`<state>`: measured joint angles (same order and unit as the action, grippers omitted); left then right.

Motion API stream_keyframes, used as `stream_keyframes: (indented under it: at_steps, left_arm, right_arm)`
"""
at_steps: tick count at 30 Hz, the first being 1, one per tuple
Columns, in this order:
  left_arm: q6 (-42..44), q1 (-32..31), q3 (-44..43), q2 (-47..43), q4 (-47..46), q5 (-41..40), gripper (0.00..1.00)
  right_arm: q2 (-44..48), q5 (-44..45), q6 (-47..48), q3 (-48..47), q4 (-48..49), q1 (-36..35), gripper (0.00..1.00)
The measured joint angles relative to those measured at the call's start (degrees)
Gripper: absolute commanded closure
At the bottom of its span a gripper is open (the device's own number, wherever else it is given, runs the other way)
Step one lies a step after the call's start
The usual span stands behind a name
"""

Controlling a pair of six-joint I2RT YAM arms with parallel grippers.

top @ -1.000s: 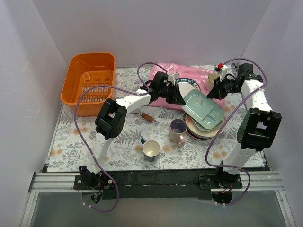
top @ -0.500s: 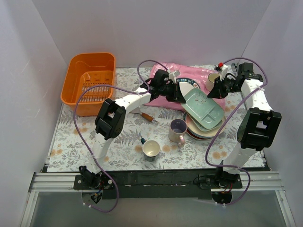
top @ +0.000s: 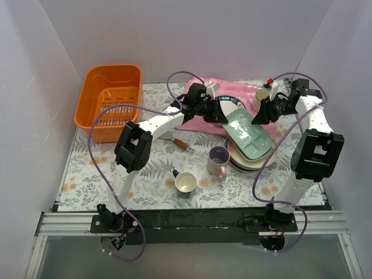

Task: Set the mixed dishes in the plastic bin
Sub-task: Pick up the plate at the center of the board.

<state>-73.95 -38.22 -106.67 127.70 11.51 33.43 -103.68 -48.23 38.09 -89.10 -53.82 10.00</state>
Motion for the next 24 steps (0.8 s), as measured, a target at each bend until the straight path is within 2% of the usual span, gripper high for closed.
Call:
stream_keyframes:
  at_steps: [3,6,13,24]
  left_arm:
    - [-0.2,0.0,0.0,0.0,-0.7,0.0,1.00]
    - [-1.5,0.1,1.5,-0.7,-3.5,0.1,1.00]
    - [-5.0,1.0,7.7,-6.3,-9.5,0.4,1.00]
    - [-7.0,2.6,8.6,-9.2,-14.2,2.8,1.00]
  right_arm:
    - [-0.2,-0.6,0.2,-0.8,-1.0,0.0,0.34]
    - [-0.3,-1.7,0.3,-1.3,-2.0,0.0,0.29]
    - [-1.1,-3.4,0.1,-3.6,-4.5,-0.2,0.28]
    - [-2.9,-8.7,-1.9,-11.0,-8.3,-0.3,0.33]
